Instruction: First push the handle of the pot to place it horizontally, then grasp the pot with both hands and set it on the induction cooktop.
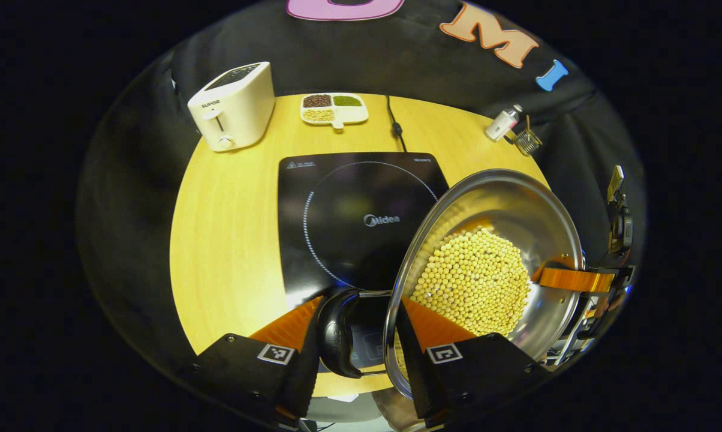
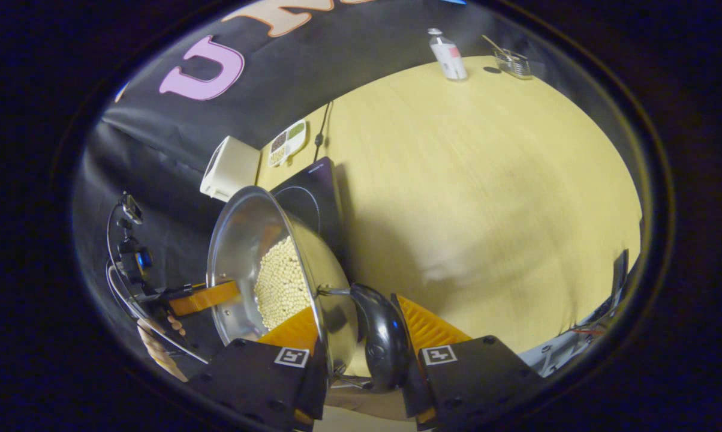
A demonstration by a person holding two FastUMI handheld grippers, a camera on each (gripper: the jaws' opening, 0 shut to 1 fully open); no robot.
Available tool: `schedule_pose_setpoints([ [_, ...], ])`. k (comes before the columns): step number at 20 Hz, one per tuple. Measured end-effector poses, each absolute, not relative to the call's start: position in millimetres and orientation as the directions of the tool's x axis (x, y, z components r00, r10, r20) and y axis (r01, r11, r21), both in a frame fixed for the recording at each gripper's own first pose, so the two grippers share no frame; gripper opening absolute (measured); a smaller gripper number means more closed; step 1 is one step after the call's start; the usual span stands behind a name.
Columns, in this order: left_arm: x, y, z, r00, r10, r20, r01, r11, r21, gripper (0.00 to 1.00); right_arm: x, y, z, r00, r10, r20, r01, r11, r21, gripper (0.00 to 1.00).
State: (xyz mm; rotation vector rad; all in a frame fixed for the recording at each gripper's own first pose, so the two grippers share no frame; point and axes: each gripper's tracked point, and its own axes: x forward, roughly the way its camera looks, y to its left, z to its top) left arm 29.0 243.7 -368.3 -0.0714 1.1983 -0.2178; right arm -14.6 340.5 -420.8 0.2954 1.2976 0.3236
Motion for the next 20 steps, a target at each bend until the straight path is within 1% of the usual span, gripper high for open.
schedule_pose_setpoints([
  [1,33.5,249.9,-366.1,0.356,-0.196,-0.914,0.124,0.979,-0.162,0.67,-8.9,348.7,-423.5,0.234,0.406,-0.884,-0.074,0.914,0.4,0.48],
  [2,39.6,256.2,-365.8,0.366,-0.186,-0.912,0.118,0.981,-0.153,0.65,-3.5,355.9,-424.9,0.23,0.415,-0.88,-0.077,0.909,0.409,0.48],
  [6,60.1,278.8,-367.3,0.399,-0.161,-0.903,0.1,0.986,-0.132,0.65,14.8,385.4,-429.2,0.228,0.439,-0.869,-0.095,0.898,0.429,0.48],
  [10,71.6,295.9,-374.6,0.415,-0.153,-0.897,0.075,0.988,-0.134,0.66,24.8,405.4,-436.0,0.228,0.437,-0.87,-0.106,0.899,0.424,0.48],
  [13,77.4,301.5,-381.9,0.418,-0.15,-0.896,0.069,0.989,-0.133,0.66,34.0,413.7,-442.6,0.233,0.436,-0.869,-0.087,0.9,0.428,0.47],
  [14,80.8,302.6,-383.6,0.421,-0.146,-0.895,0.066,0.989,-0.131,0.65,37.6,414.7,-444.7,0.243,0.433,-0.868,-0.082,0.901,0.427,0.48],
  [15,84.0,303.2,-384.7,0.426,-0.145,-0.893,0.064,0.989,-0.13,0.65,41.5,415.7,-446.1,0.253,0.43,-0.866,-0.079,0.902,0.425,0.53],
  [16,86.8,303.2,-385.2,0.432,-0.145,-0.89,0.063,0.989,-0.131,0.65,45.5,416.2,-446.9,0.26,0.429,-0.865,-0.078,0.902,0.424,0.48],
  [20,97.1,303.2,-391.2,0.443,-0.141,-0.885,0.056,0.99,-0.13,0.65,52.5,419.0,-455.4,0.266,0.431,-0.862,-0.076,0.901,0.427,0.47],
])
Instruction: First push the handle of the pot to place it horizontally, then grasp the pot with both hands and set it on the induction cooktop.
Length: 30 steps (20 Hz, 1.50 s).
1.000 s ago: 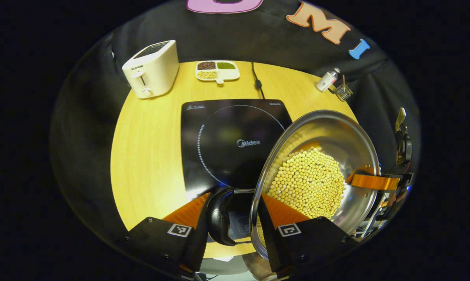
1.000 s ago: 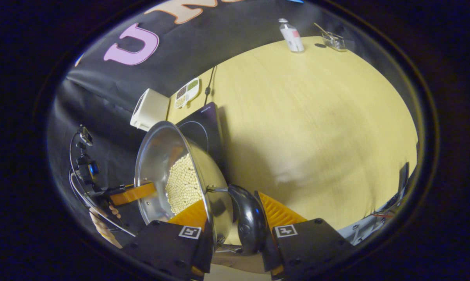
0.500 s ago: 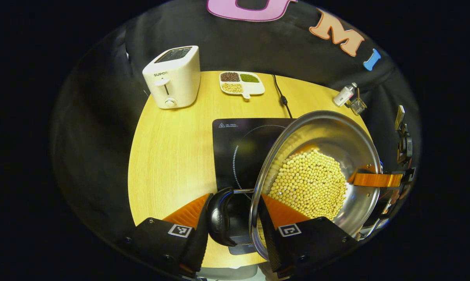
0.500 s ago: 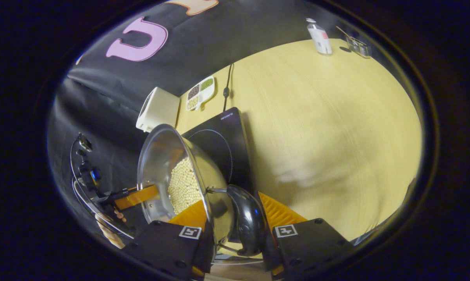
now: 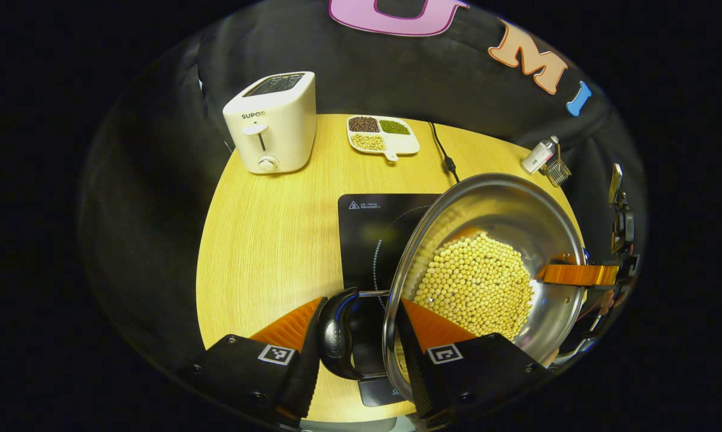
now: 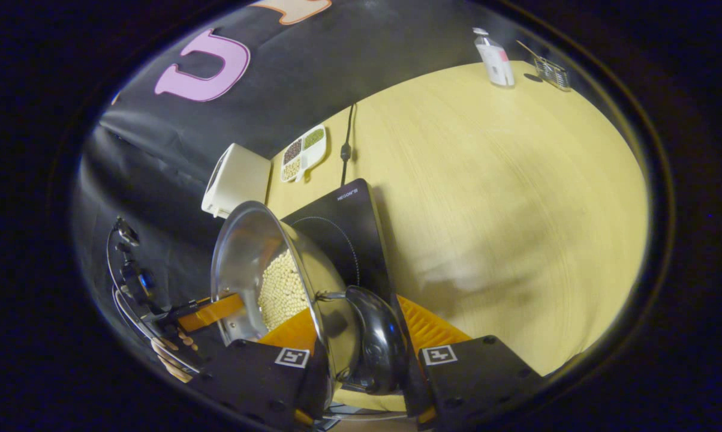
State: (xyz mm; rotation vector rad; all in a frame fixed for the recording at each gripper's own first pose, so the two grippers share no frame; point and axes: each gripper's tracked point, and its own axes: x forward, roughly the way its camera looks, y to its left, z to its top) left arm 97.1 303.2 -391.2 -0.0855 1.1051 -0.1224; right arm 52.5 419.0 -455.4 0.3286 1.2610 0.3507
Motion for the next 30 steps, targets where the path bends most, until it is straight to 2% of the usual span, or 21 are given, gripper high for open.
schedule_pose_setpoints([
  [11,101.9,309.1,-395.0,0.421,-0.092,-0.902,0.028,0.996,-0.089,0.66,63.8,426.8,-482.9,0.227,0.443,-0.867,-0.065,0.895,0.441,0.48],
  [12,101.2,308.8,-395.7,0.414,-0.092,-0.905,0.023,0.996,-0.09,0.66,64.8,426.6,-484.5,0.226,0.441,-0.868,-0.066,0.896,0.438,0.53],
  [13,100.9,308.8,-397.6,0.407,-0.09,-0.909,0.018,0.996,-0.091,0.65,63.8,427.0,-486.5,0.224,0.439,-0.87,-0.068,0.898,0.435,0.48],
  [21,104.0,309.6,-397.1,0.425,-0.076,-0.902,0.023,0.997,-0.073,0.67,62.6,424.9,-491.8,0.228,0.452,-0.862,-0.065,0.891,0.45,0.48],
  [26,106.2,307.4,-395.3,0.438,-0.086,-0.895,0.025,0.996,-0.083,0.66,67.9,428.2,-494.0,0.248,0.457,-0.854,-0.078,0.888,0.452,0.5],
  [27,106.1,307.3,-395.4,0.441,-0.088,-0.893,0.028,0.996,-0.085,0.67,69.2,428.5,-494.2,0.25,0.457,-0.853,-0.078,0.888,0.453,0.55],
  [30,107.1,308.0,-394.3,0.444,-0.093,-0.891,0.041,0.996,-0.083,0.66,68.9,428.0,-493.9,0.252,0.457,-0.853,-0.077,0.888,0.453,0.56],
])
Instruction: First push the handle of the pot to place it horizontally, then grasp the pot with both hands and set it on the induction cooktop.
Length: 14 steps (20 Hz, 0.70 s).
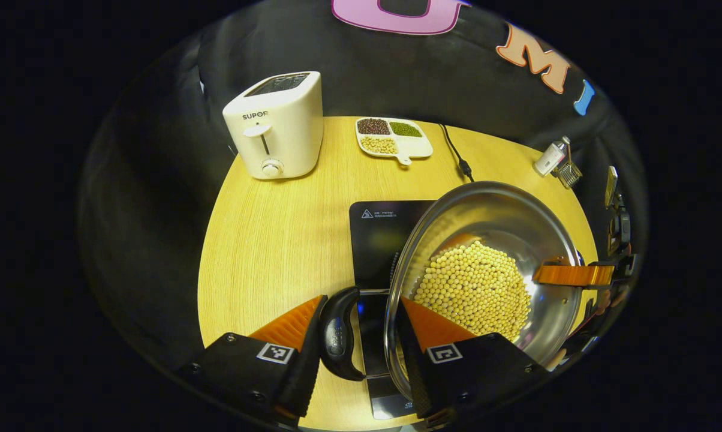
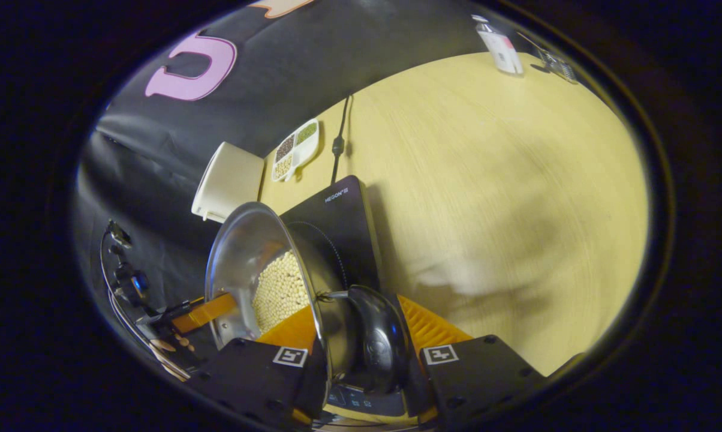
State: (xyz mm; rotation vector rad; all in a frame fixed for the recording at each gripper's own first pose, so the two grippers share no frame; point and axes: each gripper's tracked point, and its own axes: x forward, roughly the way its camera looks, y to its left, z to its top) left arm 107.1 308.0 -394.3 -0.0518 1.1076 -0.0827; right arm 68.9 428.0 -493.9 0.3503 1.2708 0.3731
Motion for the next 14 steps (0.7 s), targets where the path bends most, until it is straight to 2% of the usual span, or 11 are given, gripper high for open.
schedule_pose_setpoints([
  [5,107.3,307.0,-394.5,0.453,-0.098,-0.886,0.038,0.995,-0.09,0.67,71.7,427.4,-495.0,0.282,0.439,-0.853,-0.09,0.897,0.432,0.57],
  [6,108.1,307.1,-394.1,0.455,-0.098,-0.885,0.034,0.995,-0.092,0.67,70.5,427.3,-495.0,0.285,0.434,-0.854,-0.095,0.9,0.426,0.53],
  [7,108.2,306.8,-395.3,0.46,-0.095,-0.883,0.025,0.995,-0.095,0.69,70.1,426.5,-495.3,0.288,0.429,-0.856,-0.103,0.903,0.417,0.58],
  [8,108.1,307.6,-396.2,0.462,-0.086,-0.883,0.011,0.996,-0.092,0.68,68.8,423.9,-497.3,0.289,0.416,-0.862,-0.11,0.909,0.401,0.53],
  [9,105.8,307.0,-397.9,0.462,-0.081,-0.883,0.005,0.996,-0.089,0.72,68.6,419.8,-498.7,0.293,0.403,-0.867,-0.122,0.915,0.384,0.55],
  [10,105.9,308.9,-398.2,0.471,-0.067,-0.88,-0.006,0.997,-0.079,0.74,65.2,414.5,-499.1,0.294,0.393,-0.871,-0.138,0.92,0.368,0.68],
  [12,106.7,314.0,-394.9,0.498,-0.039,-0.866,-0.021,0.998,-0.057,0.9,66.2,409.8,-489.7,0.331,0.392,-0.859,-0.164,0.92,0.357,0.95],
  [13,103.9,315.2,-395.0,0.519,-0.024,-0.855,-0.03,0.998,-0.047,1.0,66.3,408.6,-481.5,0.351,0.401,-0.846,-0.174,0.916,0.362,1.0],
  [14,102.8,315.9,-388.2,0.546,-0.018,-0.837,-0.032,0.999,-0.043,0.98,66.5,407.6,-471.9,0.379,0.409,-0.83,-0.18,0.913,0.367,1.0],
])
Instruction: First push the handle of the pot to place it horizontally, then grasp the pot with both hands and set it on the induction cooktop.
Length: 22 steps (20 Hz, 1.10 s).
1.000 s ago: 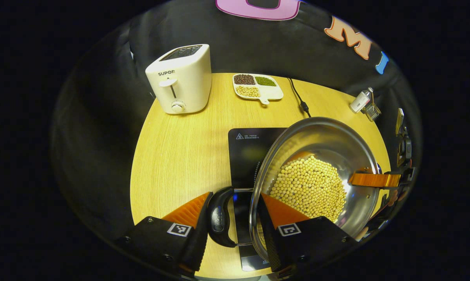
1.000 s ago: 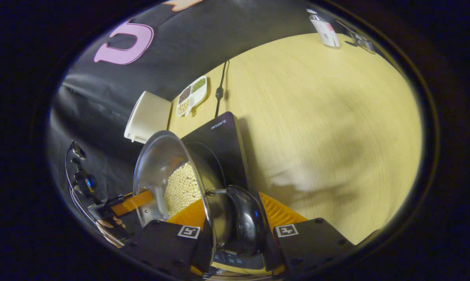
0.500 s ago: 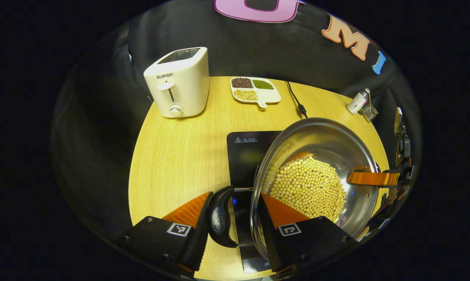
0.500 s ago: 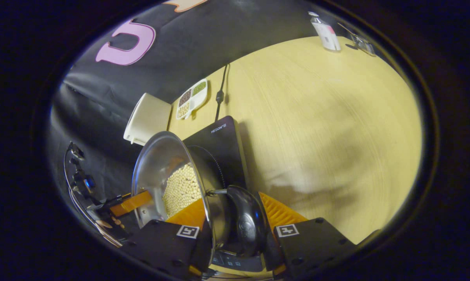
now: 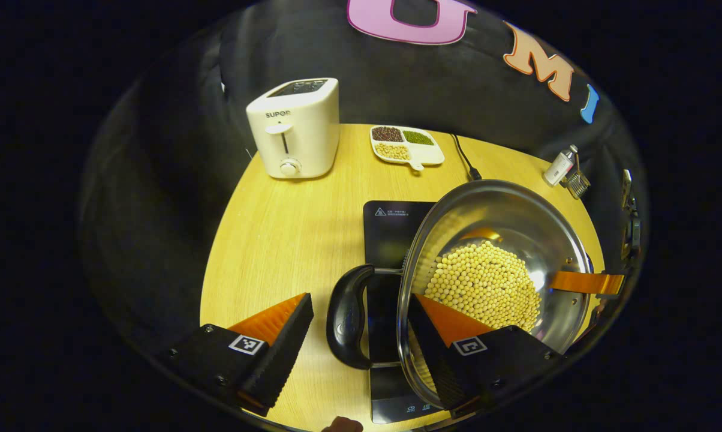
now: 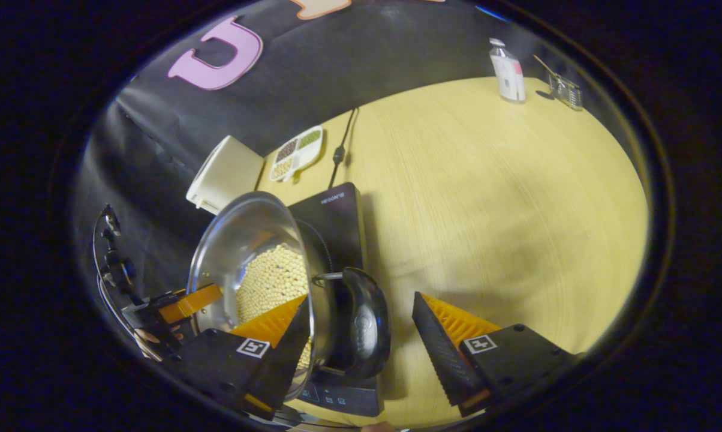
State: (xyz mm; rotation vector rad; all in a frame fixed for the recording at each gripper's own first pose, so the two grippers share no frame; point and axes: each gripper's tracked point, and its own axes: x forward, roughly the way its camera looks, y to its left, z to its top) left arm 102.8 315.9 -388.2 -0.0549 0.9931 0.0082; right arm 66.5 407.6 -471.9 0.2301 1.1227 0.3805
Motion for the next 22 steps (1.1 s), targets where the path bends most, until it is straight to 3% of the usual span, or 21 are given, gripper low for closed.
schedule_pose_setpoints([
  [1,97.2,316.1,-376.9,0.574,-0.008,-0.819,-0.038,0.999,-0.037,0.98,69.5,403.5,-463.6,0.407,0.408,-0.817,-0.183,0.913,0.365,0.94],
  [2,96.0,317.2,-368.9,0.597,0.003,-0.802,-0.045,0.999,-0.03,0.98,69.4,399.2,-455.5,0.43,0.406,-0.807,-0.186,0.914,0.36,1.0],
  [7,76.9,327.5,-334.3,0.657,0.07,-0.751,-0.083,0.996,0.021,0.99,67.6,376.1,-427.0,0.508,0.384,-0.771,-0.2,0.923,0.328,1.0],
  [8,74.4,324.9,-327.0,0.669,0.073,-0.74,-0.085,0.996,0.021,0.99,66.6,370.7,-421.3,0.527,0.376,-0.762,-0.199,0.926,0.32,0.93],
  [10,67.4,320.0,-314.5,0.687,0.077,-0.722,-0.088,0.996,0.022,0.98,66.7,360.1,-413.1,0.555,0.36,-0.75,-0.193,0.933,0.305,0.93],
  [11,63.4,318.8,-310.3,0.69,0.087,-0.718,-0.093,0.995,0.031,0.98,67.1,354.6,-408.5,0.568,0.351,-0.744,-0.189,0.936,0.298,1.0],
  [12,58.3,317.7,-305.9,0.697,0.098,-0.71,-0.099,0.994,0.039,0.98,66.1,349.2,-402.7,0.586,0.343,-0.735,-0.186,0.939,0.29,1.0],
  [13,55.1,315.2,-299.9,0.705,0.108,-0.701,-0.107,0.993,0.045,0.98,66.6,343.8,-397.7,0.598,0.338,-0.727,-0.186,0.941,0.284,0.93],
  [17,43.0,294.9,-280.6,0.728,0.124,-0.674,-0.133,0.99,0.039,0.98,65.2,326.3,-373.2,0.64,0.337,-0.69,-0.182,0.939,0.291,0.93],
  [18,41.4,289.6,-276.5,0.731,0.13,-0.67,-0.134,0.99,0.046,0.98,65.0,321.4,-366.6,0.649,0.337,-0.682,-0.178,0.939,0.294,1.0],
  [19,38.3,285.8,-270.8,0.736,0.14,-0.662,-0.136,0.989,0.058,0.98,66.6,315.4,-360.0,0.662,0.337,-0.669,-0.177,0.938,0.297,0.93],
  [22,36.1,266.3,-252.0,0.755,0.163,-0.635,-0.151,0.986,0.073,0.97,74.2,292.9,-331.7,0.705,0.326,-0.629,-0.186,0.942,0.28,0.92],
])
